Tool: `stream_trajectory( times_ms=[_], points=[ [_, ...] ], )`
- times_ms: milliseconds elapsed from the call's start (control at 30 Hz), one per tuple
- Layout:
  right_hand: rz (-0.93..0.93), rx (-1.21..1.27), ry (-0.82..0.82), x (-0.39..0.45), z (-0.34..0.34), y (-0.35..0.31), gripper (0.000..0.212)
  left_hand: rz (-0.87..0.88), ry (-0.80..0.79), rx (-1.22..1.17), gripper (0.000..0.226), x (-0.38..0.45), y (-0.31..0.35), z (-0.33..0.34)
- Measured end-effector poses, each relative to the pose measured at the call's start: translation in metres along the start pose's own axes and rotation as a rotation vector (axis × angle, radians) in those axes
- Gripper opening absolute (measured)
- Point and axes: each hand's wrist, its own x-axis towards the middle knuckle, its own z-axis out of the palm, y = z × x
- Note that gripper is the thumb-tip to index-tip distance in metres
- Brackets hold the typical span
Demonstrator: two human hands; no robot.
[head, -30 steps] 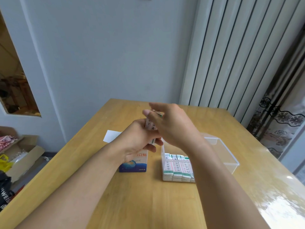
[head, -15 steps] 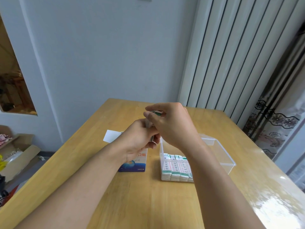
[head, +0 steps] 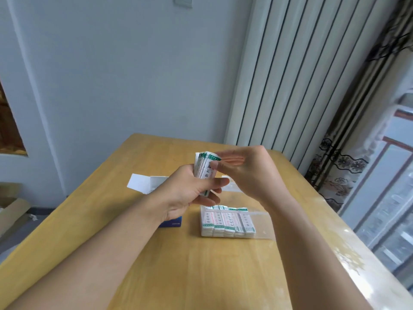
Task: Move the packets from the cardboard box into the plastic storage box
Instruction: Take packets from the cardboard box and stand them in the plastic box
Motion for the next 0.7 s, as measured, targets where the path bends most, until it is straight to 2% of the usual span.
stream_trajectory(
  times_ms=[133, 233, 300, 467, 600, 700],
  points=[
    [-0.004, -0.053, 0.059, -0.013, -0.011, 0.002, 0.012, 0.005, 0.016, 0.013, 0.035, -0.005, -0.002, 0.017],
    [0.015, 0.011, 0.067, -0.02, -0.024, 0.007, 0.005, 0.013, 0.011, 0.01, 0.036, -0.005, -0.001, 0.029],
    [0.049, 0.092, 0.091, -0.021, -0.034, 0.013, 0.009, 0.009, -0.007, -0.016, 0.039, -0.005, -0.001, 0.039],
    [0.099, 0.255, 0.134, -0.018, -0.059, 0.035, 0.013, -0.028, -0.076, -0.264, 0.05, 0.001, 0.002, 0.058],
    [0.126, 0.309, 0.187, -0.012, -0.073, 0.06, 0.013, -0.032, -0.012, -0.421, 0.031, 0.02, 0.001, 0.079],
    [0.114, 0.269, 0.148, -0.006, -0.078, 0.07, 0.028, -0.017, 0.026, -0.39, 0.03, 0.035, -0.002, 0.092]
  ],
)
